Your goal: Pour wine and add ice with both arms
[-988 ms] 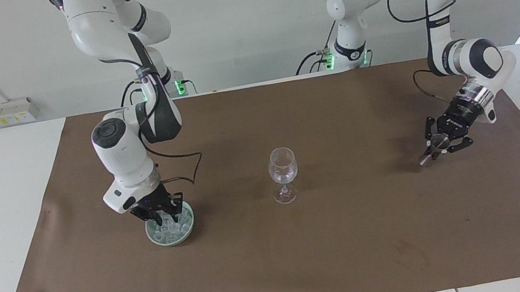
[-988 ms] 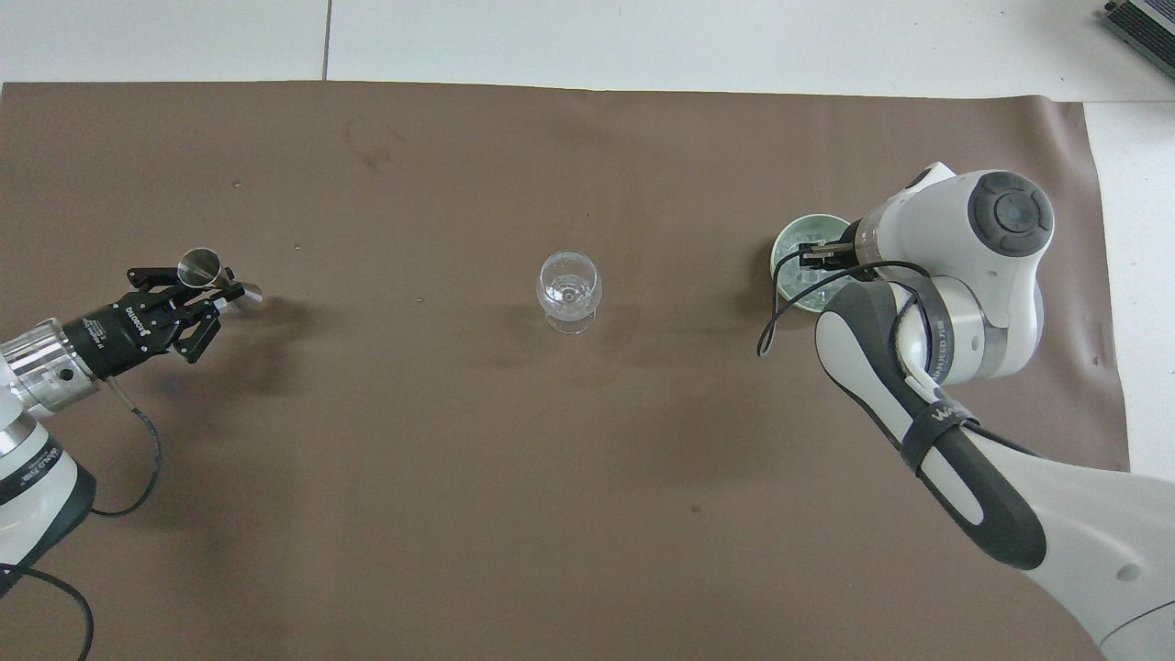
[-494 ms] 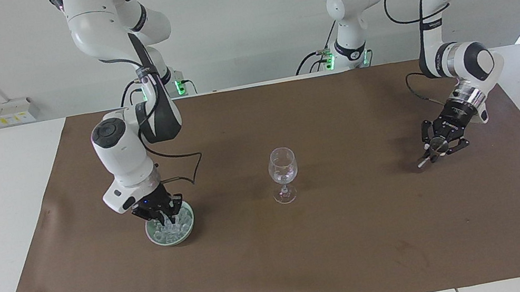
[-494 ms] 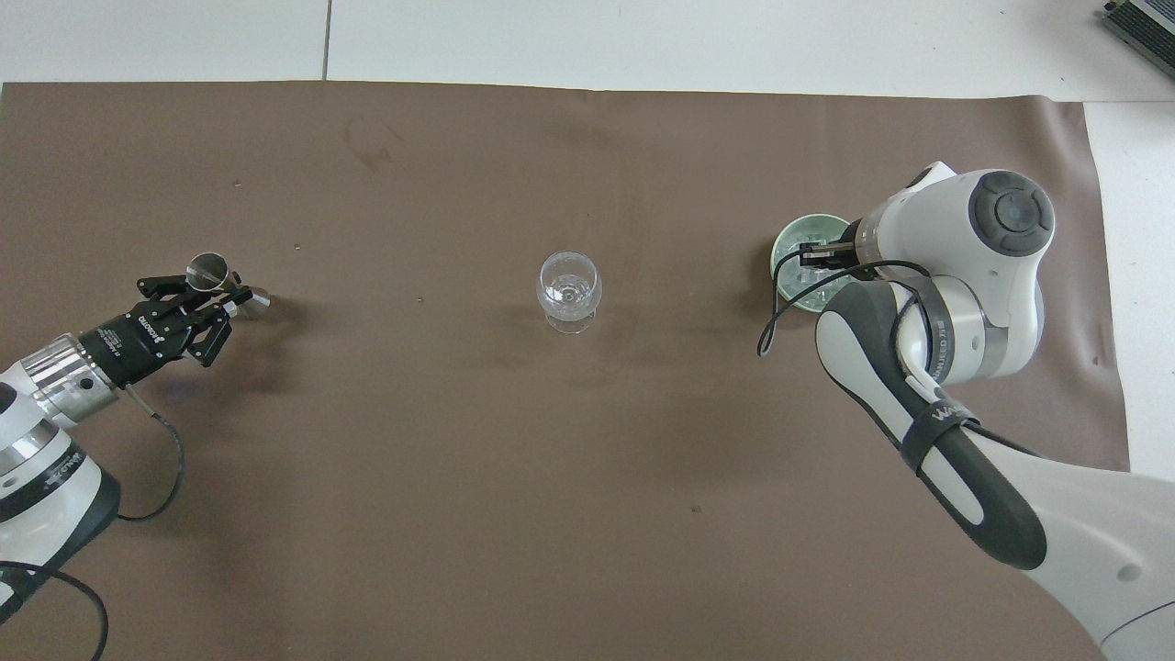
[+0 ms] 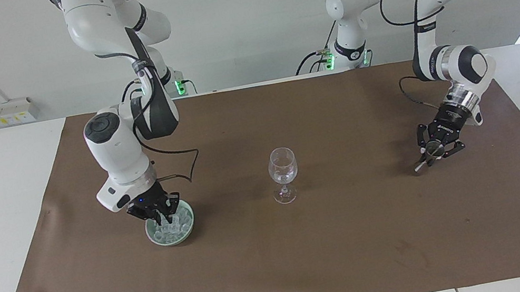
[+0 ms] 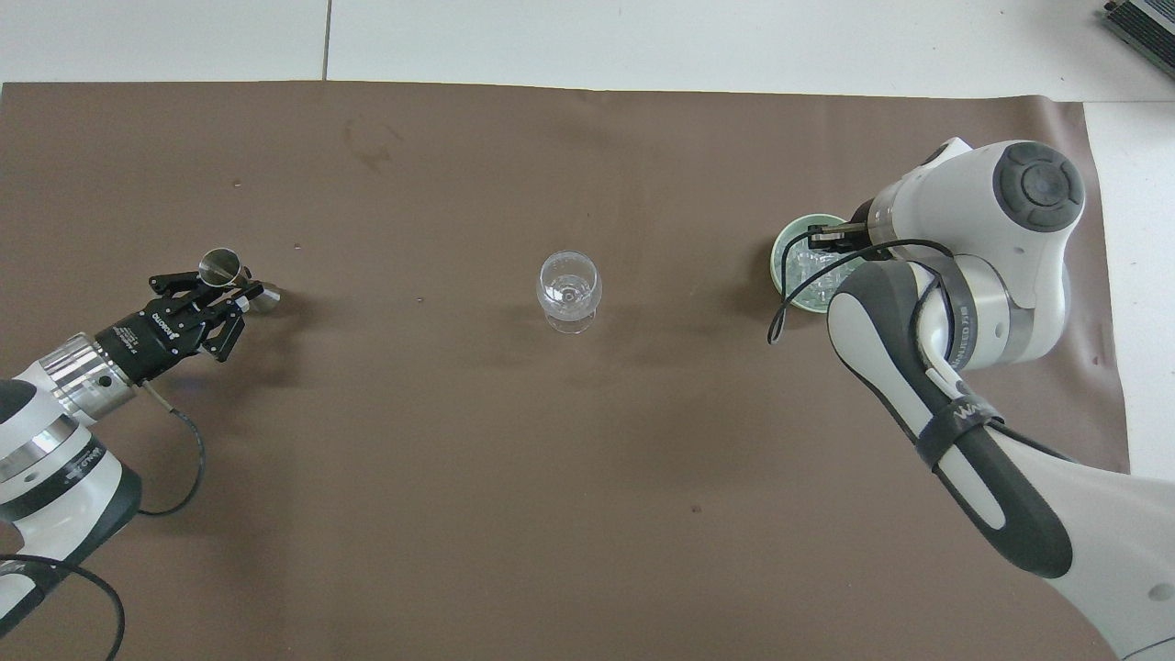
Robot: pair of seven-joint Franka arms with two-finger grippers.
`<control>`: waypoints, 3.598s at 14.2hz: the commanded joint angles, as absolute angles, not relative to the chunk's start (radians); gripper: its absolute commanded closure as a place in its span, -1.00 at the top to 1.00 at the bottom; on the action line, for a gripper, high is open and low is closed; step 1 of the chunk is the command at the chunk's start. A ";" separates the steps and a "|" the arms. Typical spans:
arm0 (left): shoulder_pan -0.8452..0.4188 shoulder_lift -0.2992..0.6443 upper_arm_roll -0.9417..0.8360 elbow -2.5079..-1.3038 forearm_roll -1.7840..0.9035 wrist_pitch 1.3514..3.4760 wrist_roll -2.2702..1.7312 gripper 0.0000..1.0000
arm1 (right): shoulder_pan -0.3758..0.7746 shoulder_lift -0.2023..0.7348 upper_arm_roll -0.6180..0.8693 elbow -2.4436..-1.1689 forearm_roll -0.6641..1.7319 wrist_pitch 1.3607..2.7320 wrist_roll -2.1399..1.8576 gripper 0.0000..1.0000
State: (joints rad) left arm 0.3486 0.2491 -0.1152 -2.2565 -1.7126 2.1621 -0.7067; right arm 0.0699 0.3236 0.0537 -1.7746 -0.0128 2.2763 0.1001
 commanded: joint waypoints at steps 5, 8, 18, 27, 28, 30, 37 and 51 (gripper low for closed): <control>0.331 0.259 -0.107 -2.270 -1.749 2.191 -0.669 -1.00 | 0.101 0.281 0.207 -1.652 -0.003 2.181 0.317 -1.00; 0.330 0.261 -0.107 -2.269 -1.749 2.201 -0.663 -1.00 | 0.142 0.281 0.255 -1.619 -0.018 2.180 0.473 -1.00; 0.330 0.262 -0.106 -2.273 -1.746 2.218 -0.661 0.14 | 0.261 0.282 0.256 -1.583 -0.021 2.183 0.791 -1.00; 0.337 0.256 -0.103 -2.264 -1.674 2.224 -0.654 1.00 | 0.314 0.279 0.256 -1.557 -0.014 2.232 0.876 -1.00; 0.348 0.253 -0.103 -2.260 -1.625 2.223 -0.657 1.00 | 0.316 0.278 0.258 -1.557 -0.011 2.229 0.876 -1.00; 0.359 0.244 -0.101 -2.247 -1.559 2.221 -0.663 1.00 | 0.339 0.281 0.259 -1.560 -0.008 2.235 0.882 -1.00; 0.362 0.163 -0.037 -2.197 -1.121 2.159 -0.666 1.00 | 0.333 0.287 0.258 -1.600 -0.020 2.238 0.864 -1.00; 0.249 0.008 0.055 -1.866 -0.347 1.931 -0.530 1.00 | 0.325 0.305 0.258 -1.615 -0.021 2.273 0.833 -1.00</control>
